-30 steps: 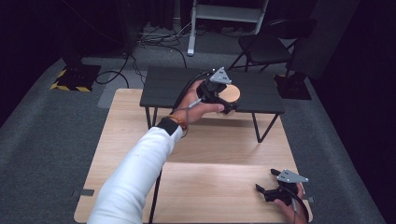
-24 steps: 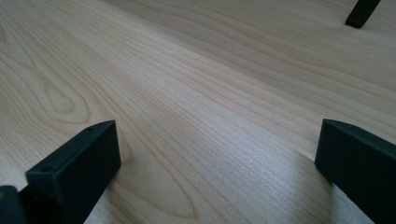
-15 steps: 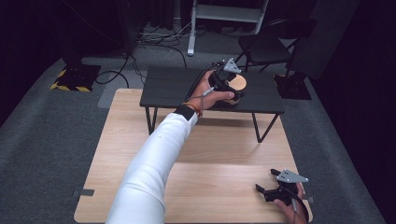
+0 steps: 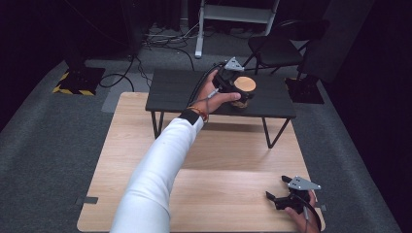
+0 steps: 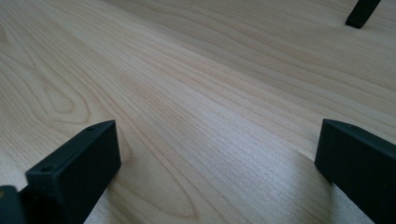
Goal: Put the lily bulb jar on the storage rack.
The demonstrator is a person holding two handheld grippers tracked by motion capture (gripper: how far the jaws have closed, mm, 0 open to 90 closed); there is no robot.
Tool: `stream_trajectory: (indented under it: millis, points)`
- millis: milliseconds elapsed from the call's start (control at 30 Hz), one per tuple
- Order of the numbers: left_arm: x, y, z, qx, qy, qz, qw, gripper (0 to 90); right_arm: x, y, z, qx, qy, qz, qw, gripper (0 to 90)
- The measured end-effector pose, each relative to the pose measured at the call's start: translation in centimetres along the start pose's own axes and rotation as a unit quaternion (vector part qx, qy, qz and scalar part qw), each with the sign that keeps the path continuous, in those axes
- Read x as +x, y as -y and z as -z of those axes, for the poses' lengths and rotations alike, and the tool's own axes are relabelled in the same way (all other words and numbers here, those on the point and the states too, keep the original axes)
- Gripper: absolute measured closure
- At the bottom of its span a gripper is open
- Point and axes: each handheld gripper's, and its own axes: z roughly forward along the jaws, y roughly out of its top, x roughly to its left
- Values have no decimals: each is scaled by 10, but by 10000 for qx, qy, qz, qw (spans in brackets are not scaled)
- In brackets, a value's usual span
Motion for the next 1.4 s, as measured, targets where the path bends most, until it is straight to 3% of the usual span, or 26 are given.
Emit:
stream_trajectory:
  millis: [133, 233, 267, 300, 367, 533, 600, 800, 1033, 1100, 1200, 1267, 1400]
  points:
    - [-20, 16, 33, -226, -106, -18, 9997, 4, 0, 0, 0, -2, 0, -5, 10000, 0]
    - [-37, 35, 61, -254, -161, -29, 9995, 4, 0, 0, 0, -6, 1, -8, 10000, 0]
    - [-37, 35, 61, -254, -161, -29, 9995, 5, 0, 0, 0, -3, 0, -5, 10000, 0]
    - [-50, 44, 72, -205, -313, -152, 9992, 5, 0, 0, 0, -2, 0, -5, 10000, 0]
    - [-56, 59, 82, -329, -351, -146, 9987, 4, 0, 0, 0, -3, 1, -5, 10000, 0]
    - [-73, 100, 104, -276, -482, -171, 9983, 4, 1, 0, 0, -4, 7, -3, 10000, 0]
    - [-77, 113, 110, -243, -510, -203, 9982, 4, 1, 0, 0, -4, 7, -2, 10000, 0]
    - [-84, 150, 122, -289, -534, 63, 9981, 4, 2, 0, 0, -6, 19, -6, 10000, 0]
    - [-95, 176, 125, -135, -566, -75, 9983, 5, 2, 0, 0, -6, 19, -7, 10000, 0]
    - [-96, 185, 125, -146, -498, -6, 9987, 5, 2, 0, 0, -6, 19, -8, 10000, 0]
    - [-100, 197, 126, -103, -504, -64, 9987, 4, 2, 0, 0, -5, 18, -9, 10000, 0]
    - [-101, 208, 127, -120, -472, 67, 9988, 5, 2, 0, 0, -6, 19, -8, 10000, 0]
    - [-106, 224, 127, 29, -487, 20, 9988, 5, 1, 0, 0, -6, 17, -6, 10000, 0]
